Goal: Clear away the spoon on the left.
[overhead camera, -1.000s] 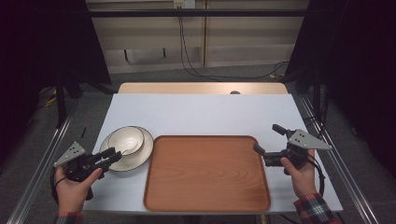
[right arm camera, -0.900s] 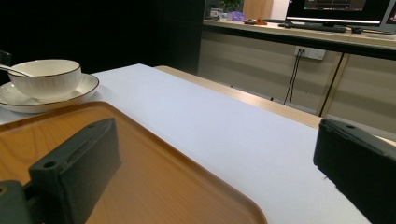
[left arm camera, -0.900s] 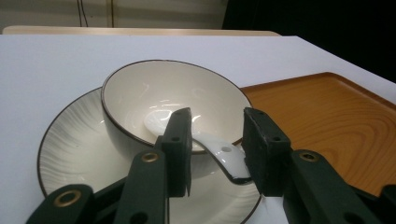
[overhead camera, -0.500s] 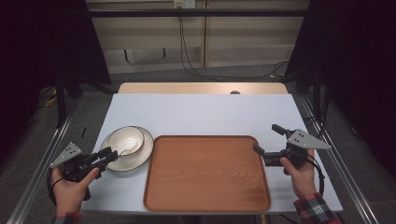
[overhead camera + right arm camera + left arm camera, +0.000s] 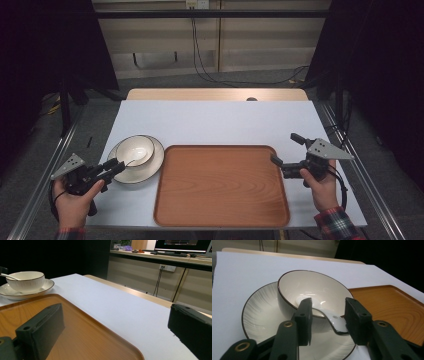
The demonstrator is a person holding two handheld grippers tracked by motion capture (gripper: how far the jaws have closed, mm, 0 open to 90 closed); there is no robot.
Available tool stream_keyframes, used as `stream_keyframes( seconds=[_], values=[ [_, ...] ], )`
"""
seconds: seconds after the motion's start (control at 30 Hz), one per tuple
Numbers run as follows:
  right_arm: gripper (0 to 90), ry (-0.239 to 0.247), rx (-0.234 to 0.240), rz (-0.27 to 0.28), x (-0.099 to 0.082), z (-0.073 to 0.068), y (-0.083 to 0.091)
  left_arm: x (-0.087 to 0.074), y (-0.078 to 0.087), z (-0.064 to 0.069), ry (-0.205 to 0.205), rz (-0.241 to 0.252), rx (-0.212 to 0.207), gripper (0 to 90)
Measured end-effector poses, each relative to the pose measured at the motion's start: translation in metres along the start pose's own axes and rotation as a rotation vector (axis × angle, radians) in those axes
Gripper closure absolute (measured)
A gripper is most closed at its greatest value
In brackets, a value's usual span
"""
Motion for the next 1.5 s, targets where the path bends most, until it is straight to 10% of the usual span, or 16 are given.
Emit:
stream_keyframes(
  seconds=[0.57, 1.5],
  values=[
    [0.1, 0.001, 0.013, 0.002, 0.0, 0.0, -0.001, -0.004, 0.0, -0.002, 0.005, -0.061, 0.003, 76.0],
    [0.0, 0.013, 0.0, -0.011, 0.0, -0.001, 0.003, 0.009, -0.008, -0.006, 0.066, 0.115, -0.004, 84.2]
  ],
)
Point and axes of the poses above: each handheld gripper's, and its own axes: y roughly backward along the jaws, x roughly out of its top, z roughly to its right, the point moved 2 cm from there along -y, roughly forward along the jaws, and after that the axes turned 10 degrees about z, right-handed, at the moved point
